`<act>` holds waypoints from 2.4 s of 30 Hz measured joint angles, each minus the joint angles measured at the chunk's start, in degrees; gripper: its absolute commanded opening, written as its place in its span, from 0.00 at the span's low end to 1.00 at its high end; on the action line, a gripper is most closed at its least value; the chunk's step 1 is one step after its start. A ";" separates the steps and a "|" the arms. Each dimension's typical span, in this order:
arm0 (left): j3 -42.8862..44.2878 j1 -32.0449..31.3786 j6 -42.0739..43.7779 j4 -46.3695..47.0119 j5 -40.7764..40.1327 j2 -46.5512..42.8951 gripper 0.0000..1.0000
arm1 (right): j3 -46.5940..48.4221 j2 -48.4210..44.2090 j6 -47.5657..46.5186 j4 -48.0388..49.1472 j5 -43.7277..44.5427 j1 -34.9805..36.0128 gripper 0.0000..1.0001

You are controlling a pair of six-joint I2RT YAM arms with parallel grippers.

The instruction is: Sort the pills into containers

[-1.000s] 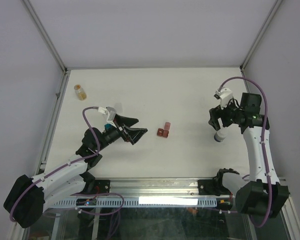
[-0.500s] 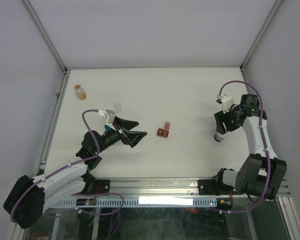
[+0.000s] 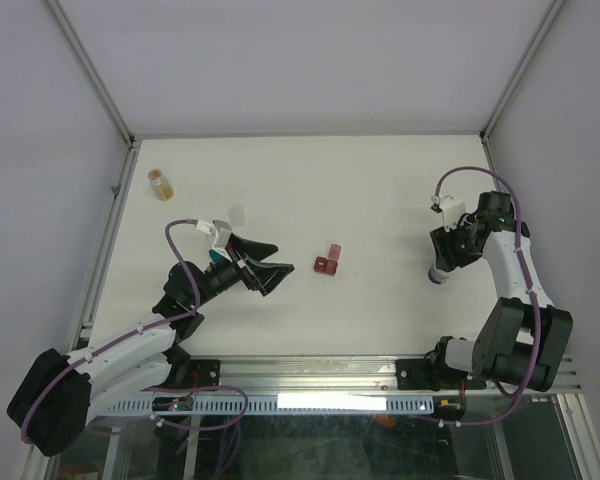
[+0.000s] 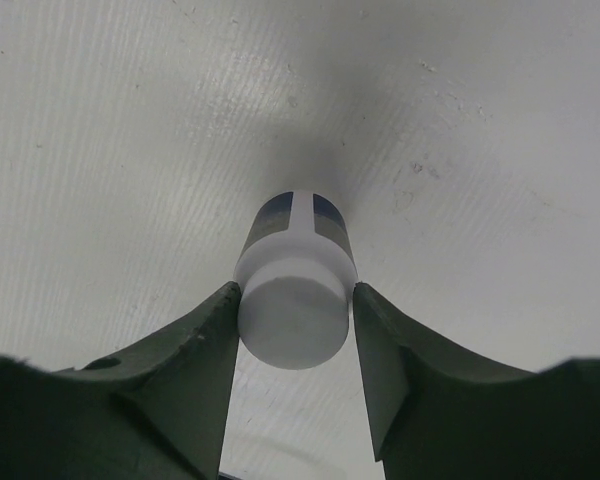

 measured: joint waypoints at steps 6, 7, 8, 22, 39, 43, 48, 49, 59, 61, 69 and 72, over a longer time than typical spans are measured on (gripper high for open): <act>0.00 0.00 -0.24 -0.02 0.00 0.00 0.99 | 0.00 0.02 0.02 0.07 0.59 0.02 0.50; 0.00 0.00 -0.24 -0.02 0.00 0.00 0.99 | 0.00 0.02 0.02 0.07 0.63 0.04 0.48; 0.00 0.00 -0.24 -0.02 0.00 0.00 0.99 | 0.00 0.02 0.02 0.07 0.66 0.04 0.45; 0.00 0.00 -0.26 0.17 0.55 0.02 0.99 | 0.07 -1.33 -0.46 -1.33 -0.52 0.66 0.02; 1.86 -10.43 7.72 0.92 0.76 3.26 0.97 | 5.68 -2.73 -0.87 -6.73 -11.61 9.27 0.00; 4.09 -16.11 15.28 0.24 -2.49 6.45 0.97 | 7.48 -2.73 -0.90 -7.52 -14.73 15.02 0.00; 6.16 -22.01 24.90 0.26 -8.17 12.92 0.99 | 8.85 -2.60 -1.36 -8.33 -19.39 23.37 0.00; 6.86 -23.47 26.97 0.24 -10.14 14.73 0.99 | 8.90 -2.47 -1.40 -8.31 -20.37 25.11 0.00; 16.13 -30.14 36.15 -0.07 -24.02 28.79 0.99 | 7.72 0.17 0.04 -4.28 -29.05 33.11 0.00; 17.33 -30.40 36.74 -0.04 -25.62 31.04 0.99 | 7.45 0.85 0.28 -3.39 -30.14 33.18 0.00; 21.84 -31.30 37.38 -1.22 -28.94 39.69 0.91 | 6.73 0.94 0.74 -2.03 -32.50 34.29 0.00; 23.43 -31.26 37.40 -2.38 -30.42 40.85 0.83 | 6.36 0.94 0.79 -1.75 -32.85 34.49 0.00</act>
